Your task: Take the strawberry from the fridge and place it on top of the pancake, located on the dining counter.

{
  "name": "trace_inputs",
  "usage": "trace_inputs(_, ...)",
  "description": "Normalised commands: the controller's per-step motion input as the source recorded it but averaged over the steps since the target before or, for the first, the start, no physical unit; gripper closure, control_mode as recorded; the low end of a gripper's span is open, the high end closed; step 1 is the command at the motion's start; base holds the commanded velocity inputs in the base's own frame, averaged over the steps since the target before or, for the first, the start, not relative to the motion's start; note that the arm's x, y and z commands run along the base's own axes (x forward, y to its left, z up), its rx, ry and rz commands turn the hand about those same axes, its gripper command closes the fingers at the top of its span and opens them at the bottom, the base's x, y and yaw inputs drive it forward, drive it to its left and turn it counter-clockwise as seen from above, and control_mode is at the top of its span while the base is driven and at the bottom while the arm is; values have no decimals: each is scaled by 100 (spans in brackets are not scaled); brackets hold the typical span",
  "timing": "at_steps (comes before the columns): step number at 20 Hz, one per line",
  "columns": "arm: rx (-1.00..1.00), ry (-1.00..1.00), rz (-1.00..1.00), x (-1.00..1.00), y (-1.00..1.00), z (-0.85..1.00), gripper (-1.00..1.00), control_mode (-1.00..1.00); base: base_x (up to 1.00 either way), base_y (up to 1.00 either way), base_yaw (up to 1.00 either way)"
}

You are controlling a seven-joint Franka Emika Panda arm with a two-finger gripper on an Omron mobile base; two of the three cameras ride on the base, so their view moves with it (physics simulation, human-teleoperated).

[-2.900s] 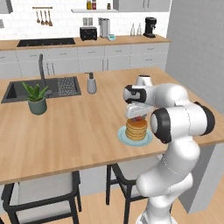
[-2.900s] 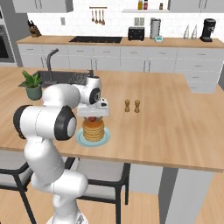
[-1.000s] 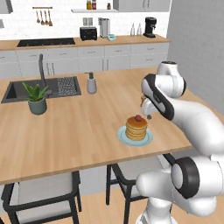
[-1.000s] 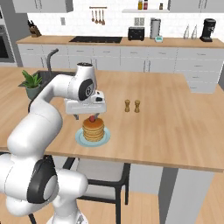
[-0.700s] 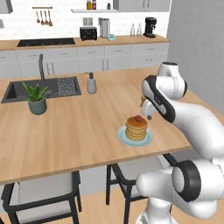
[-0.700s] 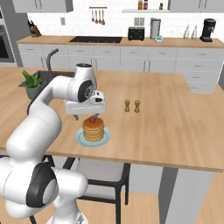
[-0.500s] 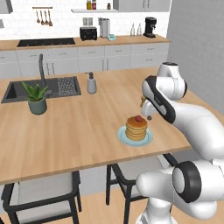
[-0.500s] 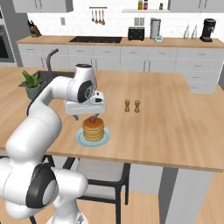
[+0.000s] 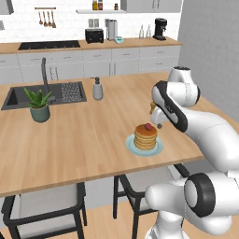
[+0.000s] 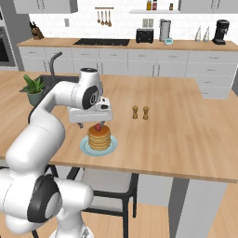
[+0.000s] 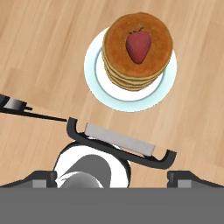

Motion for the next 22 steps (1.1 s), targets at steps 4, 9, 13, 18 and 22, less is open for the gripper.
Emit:
trace_inputs(4, 0, 0, 0, -5, 0, 0, -100, -100, 0, 0, 0)
trace_inputs(9, 0, 0, 0, -6, 0, 0, -100, -100, 0, 0, 0)
trace_inputs(13, 0, 0, 0, -6, 0, 0, -100, -100, 0, 0, 0)
trace_inputs(18, 0, 0, 0, -7, 0, 0, -100, -100, 0, 0, 0)
trace_inputs(22, 0, 0, 0, -8, 0, 0, -100, -100, 0, 0, 0)
